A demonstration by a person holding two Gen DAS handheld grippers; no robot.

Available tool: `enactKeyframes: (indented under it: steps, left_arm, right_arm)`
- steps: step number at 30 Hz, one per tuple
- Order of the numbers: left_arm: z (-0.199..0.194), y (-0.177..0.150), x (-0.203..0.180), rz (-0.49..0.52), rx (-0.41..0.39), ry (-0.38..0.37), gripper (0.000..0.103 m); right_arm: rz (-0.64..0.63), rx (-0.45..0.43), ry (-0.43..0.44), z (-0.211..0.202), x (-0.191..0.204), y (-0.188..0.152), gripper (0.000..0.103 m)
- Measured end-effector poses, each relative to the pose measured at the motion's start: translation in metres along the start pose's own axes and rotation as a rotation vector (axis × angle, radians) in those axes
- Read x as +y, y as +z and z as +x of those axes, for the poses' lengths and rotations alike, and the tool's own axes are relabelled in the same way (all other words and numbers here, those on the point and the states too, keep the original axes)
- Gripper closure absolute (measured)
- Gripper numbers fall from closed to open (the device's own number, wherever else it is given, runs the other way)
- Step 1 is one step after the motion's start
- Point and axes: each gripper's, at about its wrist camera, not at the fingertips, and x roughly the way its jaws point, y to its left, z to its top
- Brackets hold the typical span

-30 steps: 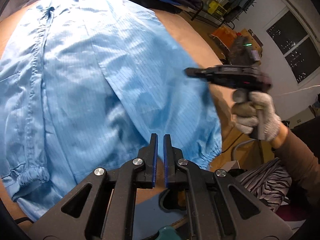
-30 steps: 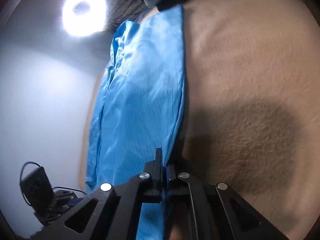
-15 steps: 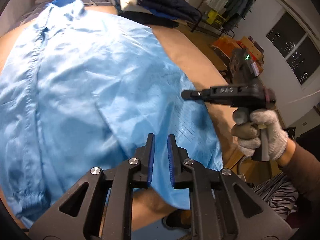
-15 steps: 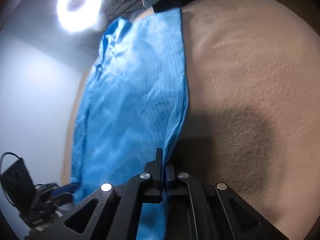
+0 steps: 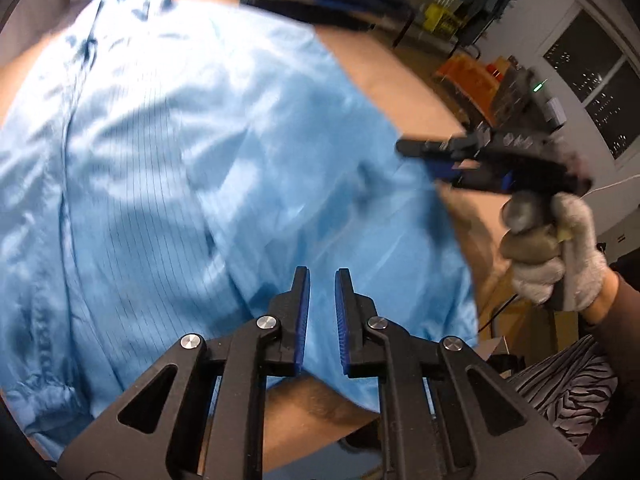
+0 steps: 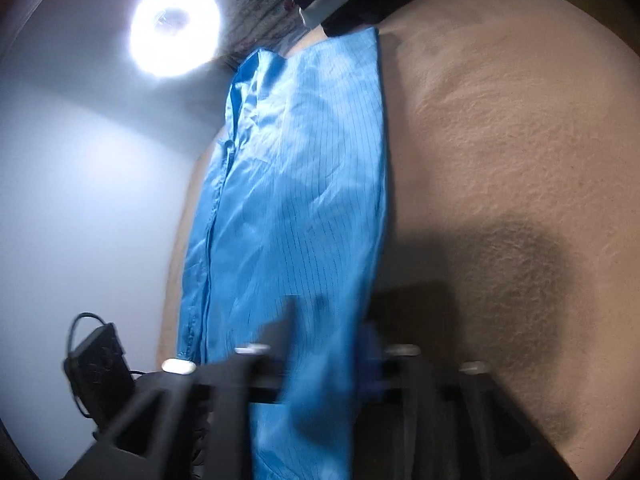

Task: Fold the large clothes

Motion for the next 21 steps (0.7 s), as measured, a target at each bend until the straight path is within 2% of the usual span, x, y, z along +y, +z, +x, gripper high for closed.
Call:
enactKeyframes:
  steps: [2, 4, 7, 8, 9, 11, 13, 18, 21]
  left_arm:
    - [0.002, 0.002, -0.001, 0.007, -0.009, 0.010, 0.092]
    - [0.012, 0.005, 0.002, -0.011, 0.005, 0.016, 0.092]
    - [0.036, -0.001, 0.010, -0.040, 0.067, 0.033, 0.092]
    - [0.044, -0.005, 0.016, -0.066, 0.092, 0.023, 0.092]
    - [0.044, -0.007, 0.020, -0.085, 0.070, 0.005, 0.092]
    - [0.041, -0.004, 0.019, -0.090, 0.096, -0.002, 0.092]
    - [0.029, -0.001, 0.019, -0.093, 0.075, -0.004, 0.092]
    - [-0.043, 0.010, 0.029, -0.156, -0.042, -0.068, 0.092]
    - [-0.088, 0.016, 0.043, -0.172, -0.141, -0.051, 0.092]
  right_arm:
    - [0.027, 0.007, 0.006, 0.002, -0.010, -0.004, 0.055]
    - [0.073, 0.014, 0.013, 0.008, -0.021, -0.008, 0.062]
    - [0.081, 0.021, 0.036, 0.015, -0.017, -0.007, 0.088]
    - [0.058, 0.029, 0.023, 0.016, -0.011, -0.006, 0.097]
    - [0.014, 0.033, -0.013, 0.017, 0.000, -0.006, 0.100]
    - [-0.066, 0.038, -0.072, 0.018, 0.020, -0.004, 0.103]
    - [-0.110, 0.035, -0.112, 0.017, 0.036, -0.002, 0.103]
    - [-0.204, 0.023, -0.186, 0.016, 0.068, 0.001, 0.103]
    - [-0.259, 0.015, -0.218, 0.017, 0.088, 0.001, 0.103]
